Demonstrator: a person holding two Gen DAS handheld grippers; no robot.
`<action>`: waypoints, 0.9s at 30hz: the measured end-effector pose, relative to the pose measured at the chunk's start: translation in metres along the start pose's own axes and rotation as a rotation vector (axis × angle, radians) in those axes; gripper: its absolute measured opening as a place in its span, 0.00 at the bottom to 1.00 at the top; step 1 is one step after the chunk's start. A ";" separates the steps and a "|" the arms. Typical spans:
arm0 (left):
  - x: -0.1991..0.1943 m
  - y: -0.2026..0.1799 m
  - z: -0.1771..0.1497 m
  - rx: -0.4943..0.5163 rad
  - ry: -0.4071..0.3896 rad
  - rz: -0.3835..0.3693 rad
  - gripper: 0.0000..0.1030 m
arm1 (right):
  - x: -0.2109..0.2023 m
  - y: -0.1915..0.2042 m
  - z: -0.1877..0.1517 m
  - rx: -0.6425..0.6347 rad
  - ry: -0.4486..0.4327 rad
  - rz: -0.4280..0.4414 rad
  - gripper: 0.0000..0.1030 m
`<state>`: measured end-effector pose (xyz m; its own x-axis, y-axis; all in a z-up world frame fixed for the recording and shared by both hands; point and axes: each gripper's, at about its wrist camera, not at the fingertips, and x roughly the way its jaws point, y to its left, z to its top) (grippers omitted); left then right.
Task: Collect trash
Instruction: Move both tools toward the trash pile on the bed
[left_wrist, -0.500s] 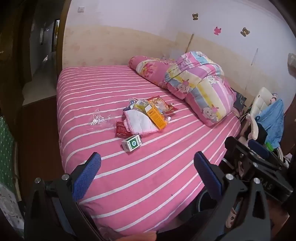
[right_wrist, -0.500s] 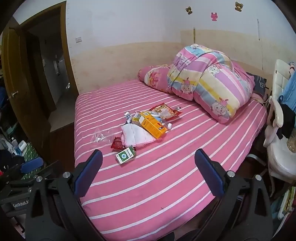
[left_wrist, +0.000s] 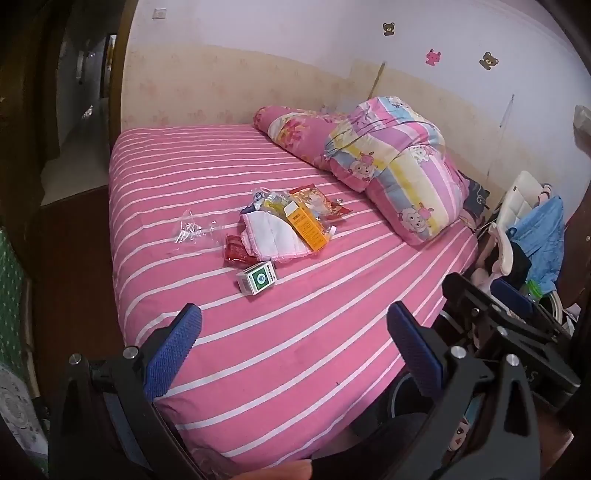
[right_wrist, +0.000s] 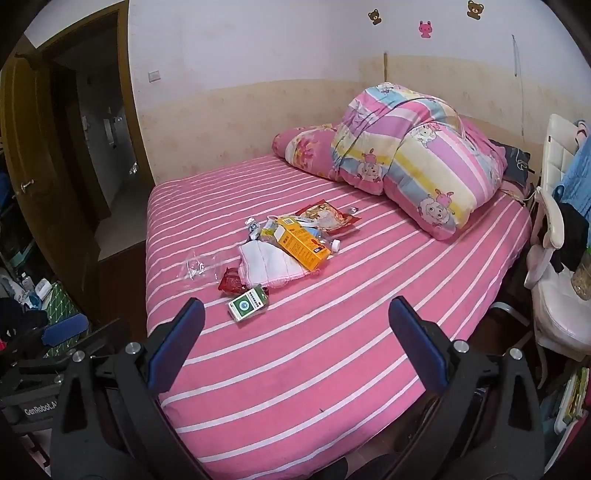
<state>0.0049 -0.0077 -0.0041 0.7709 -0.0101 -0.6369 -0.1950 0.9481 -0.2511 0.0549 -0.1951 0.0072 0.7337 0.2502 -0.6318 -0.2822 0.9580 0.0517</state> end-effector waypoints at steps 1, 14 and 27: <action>0.000 0.000 0.001 -0.002 0.003 0.000 0.95 | 0.001 0.000 -0.001 0.001 0.000 -0.001 0.96; 0.003 0.003 0.000 -0.014 0.022 0.011 0.95 | 0.004 0.001 -0.002 -0.003 0.007 0.002 0.96; 0.006 0.007 0.005 -0.014 0.029 0.028 0.95 | 0.010 0.001 -0.002 0.003 0.019 0.000 0.96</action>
<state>0.0110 0.0009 -0.0060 0.7474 0.0071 -0.6643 -0.2249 0.9436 -0.2431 0.0606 -0.1917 -0.0007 0.7219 0.2475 -0.6463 -0.2806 0.9583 0.0536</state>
